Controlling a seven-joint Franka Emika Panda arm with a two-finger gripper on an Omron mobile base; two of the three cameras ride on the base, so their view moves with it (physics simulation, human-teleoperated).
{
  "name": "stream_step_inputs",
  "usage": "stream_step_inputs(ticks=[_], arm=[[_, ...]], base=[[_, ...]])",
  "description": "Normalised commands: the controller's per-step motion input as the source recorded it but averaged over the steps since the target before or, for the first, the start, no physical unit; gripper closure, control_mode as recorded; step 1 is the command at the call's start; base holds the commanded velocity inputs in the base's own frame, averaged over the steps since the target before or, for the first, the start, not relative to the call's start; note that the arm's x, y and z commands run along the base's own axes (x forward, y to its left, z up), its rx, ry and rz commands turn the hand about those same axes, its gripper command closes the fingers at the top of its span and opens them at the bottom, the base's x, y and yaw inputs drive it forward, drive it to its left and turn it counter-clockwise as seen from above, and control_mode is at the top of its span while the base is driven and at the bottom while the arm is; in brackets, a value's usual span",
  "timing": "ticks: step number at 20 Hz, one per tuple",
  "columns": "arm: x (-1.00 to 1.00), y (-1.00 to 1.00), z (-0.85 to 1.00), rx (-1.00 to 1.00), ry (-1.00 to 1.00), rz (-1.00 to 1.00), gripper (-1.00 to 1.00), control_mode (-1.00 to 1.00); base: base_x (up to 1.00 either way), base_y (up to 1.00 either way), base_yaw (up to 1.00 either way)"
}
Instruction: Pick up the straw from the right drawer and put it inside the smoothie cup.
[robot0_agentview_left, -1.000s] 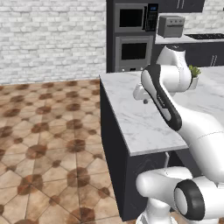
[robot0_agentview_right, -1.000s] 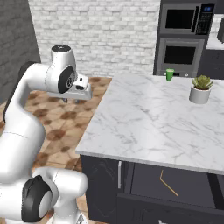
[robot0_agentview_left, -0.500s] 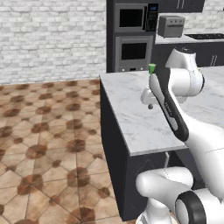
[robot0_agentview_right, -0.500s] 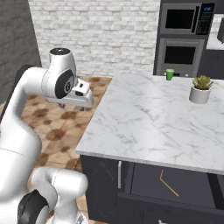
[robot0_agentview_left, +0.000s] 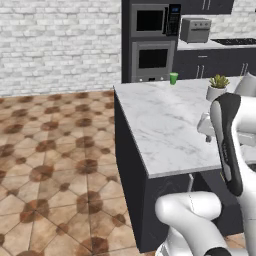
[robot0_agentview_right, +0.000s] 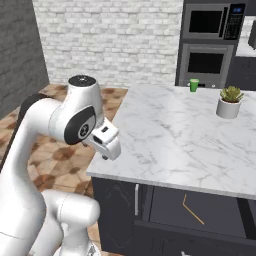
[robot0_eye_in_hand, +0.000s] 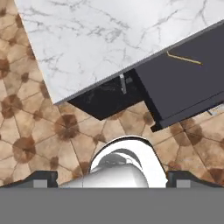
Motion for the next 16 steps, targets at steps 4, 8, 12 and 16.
stream_step_inputs(ticks=[4,8,12,16], arm=[[-0.88,-1.0,-0.18,0.14,0.07,-0.42,-1.0,-1.0],[-0.71,-1.0,-0.16,0.18,0.13,-0.41,-1.0,-1.0],[-0.36,-1.0,-0.14,0.25,0.26,-0.49,-1.0,-1.0],[-0.16,-1.0,-0.51,0.16,0.27,-0.55,-1.0,-1.0]], base=[[0.0,0.0,0.0],[0.0,0.0,0.0],[0.0,0.0,0.0],[0.0,0.0,0.0]])
